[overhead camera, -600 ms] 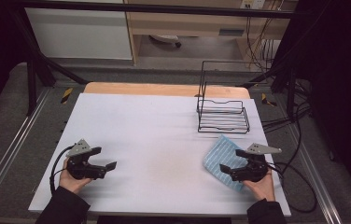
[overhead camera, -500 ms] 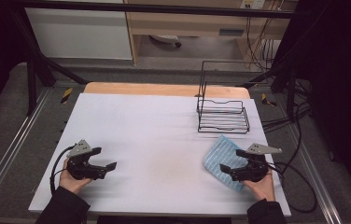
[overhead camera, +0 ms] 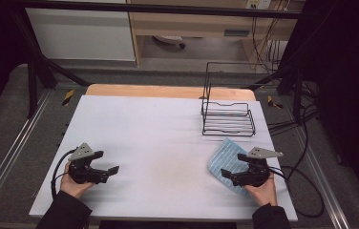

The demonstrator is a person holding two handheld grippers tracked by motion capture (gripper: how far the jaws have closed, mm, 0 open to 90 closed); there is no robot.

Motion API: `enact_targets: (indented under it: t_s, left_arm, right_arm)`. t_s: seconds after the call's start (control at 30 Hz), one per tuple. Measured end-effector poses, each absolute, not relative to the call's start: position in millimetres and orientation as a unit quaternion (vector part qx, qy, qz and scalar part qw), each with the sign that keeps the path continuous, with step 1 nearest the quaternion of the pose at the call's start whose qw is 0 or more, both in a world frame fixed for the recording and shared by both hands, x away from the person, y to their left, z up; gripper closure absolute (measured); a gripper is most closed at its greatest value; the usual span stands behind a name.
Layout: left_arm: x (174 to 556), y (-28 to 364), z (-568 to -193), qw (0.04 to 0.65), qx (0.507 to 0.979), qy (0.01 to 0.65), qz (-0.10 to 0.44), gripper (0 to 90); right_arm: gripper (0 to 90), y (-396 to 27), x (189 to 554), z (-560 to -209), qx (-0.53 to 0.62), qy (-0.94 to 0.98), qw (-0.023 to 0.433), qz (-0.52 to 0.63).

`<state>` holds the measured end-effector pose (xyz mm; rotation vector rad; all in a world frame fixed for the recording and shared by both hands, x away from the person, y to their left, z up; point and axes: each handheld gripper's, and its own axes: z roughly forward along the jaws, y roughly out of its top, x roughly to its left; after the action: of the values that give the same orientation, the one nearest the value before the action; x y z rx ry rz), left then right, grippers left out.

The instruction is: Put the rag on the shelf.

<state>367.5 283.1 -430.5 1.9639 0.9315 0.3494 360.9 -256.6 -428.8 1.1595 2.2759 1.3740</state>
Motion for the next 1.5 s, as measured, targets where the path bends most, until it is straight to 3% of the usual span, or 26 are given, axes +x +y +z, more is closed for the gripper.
enact_targets:
  t_s: [0.37, 0.57, 0.63, 0.67, 0.83, 1.17, 1.5]
  left_arm:
    - [367.1, 283.6, -430.6, 0.45, 0.796, 0.379, 0.145, 6.9]
    - [367.4, 282.7, -431.0, 0.449, 0.796, 0.379, 0.145, 7.1]
    - [367.5, 282.4, -431.0, 0.447, 0.798, 0.378, 0.146, 7.2]
    - [367.5, 282.4, -431.1, 0.446, 0.798, 0.377, 0.146, 7.2]
    - [367.5, 282.5, -431.4, 0.446, 0.798, 0.378, 0.147, 7.4]
    - [367.6, 282.0, -431.5, 0.442, 0.8, 0.377, 0.148, 7.6]
    - [367.9, 282.3, -431.6, 0.442, 0.799, 0.379, 0.149, 7.8]
  right_arm:
    - [3.8, -239.9, 360.9, -429.6, 0.389, 0.791, 0.115, 0.457]
    - [16.2, -225.4, 360.5, -430.9, 0.373, 0.807, 0.116, 0.443]
    - [24.5, -219.9, 361.6, -432.7, 0.367, 0.814, 0.114, 0.435]
    - [33.5, -218.2, 361.7, -433.1, 0.367, 0.816, 0.116, 0.43]
    - [49.1, -212.3, 364.0, -436.0, 0.363, 0.824, 0.124, 0.416]
    - [60.8, -206.5, 366.0, -446.6, 0.34, 0.85, 0.145, 0.376]
    - [81.5, -205.3, 368.5, -445.2, 0.332, 0.857, 0.165, 0.357]
